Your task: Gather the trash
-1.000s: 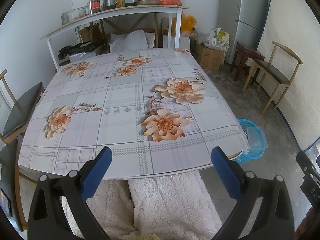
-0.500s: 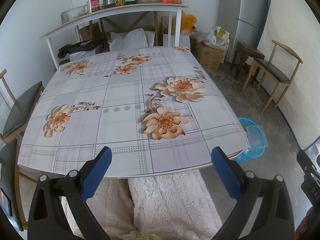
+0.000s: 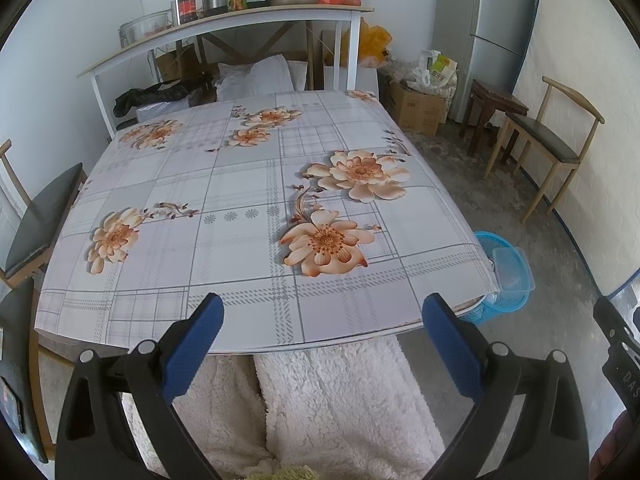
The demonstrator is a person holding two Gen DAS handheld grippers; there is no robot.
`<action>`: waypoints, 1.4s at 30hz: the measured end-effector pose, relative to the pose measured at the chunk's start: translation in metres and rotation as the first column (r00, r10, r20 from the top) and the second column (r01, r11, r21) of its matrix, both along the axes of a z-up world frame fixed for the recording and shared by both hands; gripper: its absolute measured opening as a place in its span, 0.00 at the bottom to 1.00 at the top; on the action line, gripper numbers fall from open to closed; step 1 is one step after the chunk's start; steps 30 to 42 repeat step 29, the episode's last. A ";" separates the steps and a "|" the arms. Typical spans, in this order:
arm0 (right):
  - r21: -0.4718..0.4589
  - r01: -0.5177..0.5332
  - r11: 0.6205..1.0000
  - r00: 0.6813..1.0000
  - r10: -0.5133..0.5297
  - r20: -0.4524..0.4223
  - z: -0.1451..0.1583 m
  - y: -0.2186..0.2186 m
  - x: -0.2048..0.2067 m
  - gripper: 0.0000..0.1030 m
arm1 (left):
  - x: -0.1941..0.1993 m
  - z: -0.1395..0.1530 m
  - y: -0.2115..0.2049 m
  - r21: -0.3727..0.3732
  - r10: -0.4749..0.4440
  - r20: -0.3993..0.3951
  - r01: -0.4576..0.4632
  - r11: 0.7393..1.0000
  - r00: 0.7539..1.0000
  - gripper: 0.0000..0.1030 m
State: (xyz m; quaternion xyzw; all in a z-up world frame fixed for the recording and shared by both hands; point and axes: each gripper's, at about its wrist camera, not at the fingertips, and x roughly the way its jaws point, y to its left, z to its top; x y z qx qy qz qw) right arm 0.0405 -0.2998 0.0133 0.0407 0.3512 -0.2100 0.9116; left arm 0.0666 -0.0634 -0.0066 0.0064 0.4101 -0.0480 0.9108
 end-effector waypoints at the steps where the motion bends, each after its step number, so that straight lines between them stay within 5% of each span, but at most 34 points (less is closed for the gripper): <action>1: 0.000 -0.001 1.000 1.000 0.001 -0.001 0.000 0.000 0.000 0.92 | 0.000 0.000 0.000 -0.001 0.000 -0.001 0.000 1.000 1.000 0.95; 42: 0.001 0.005 1.000 1.000 -0.005 0.004 0.003 -0.001 -0.001 0.92 | -0.001 0.001 -0.003 0.004 -0.006 0.002 0.006 1.000 1.000 0.95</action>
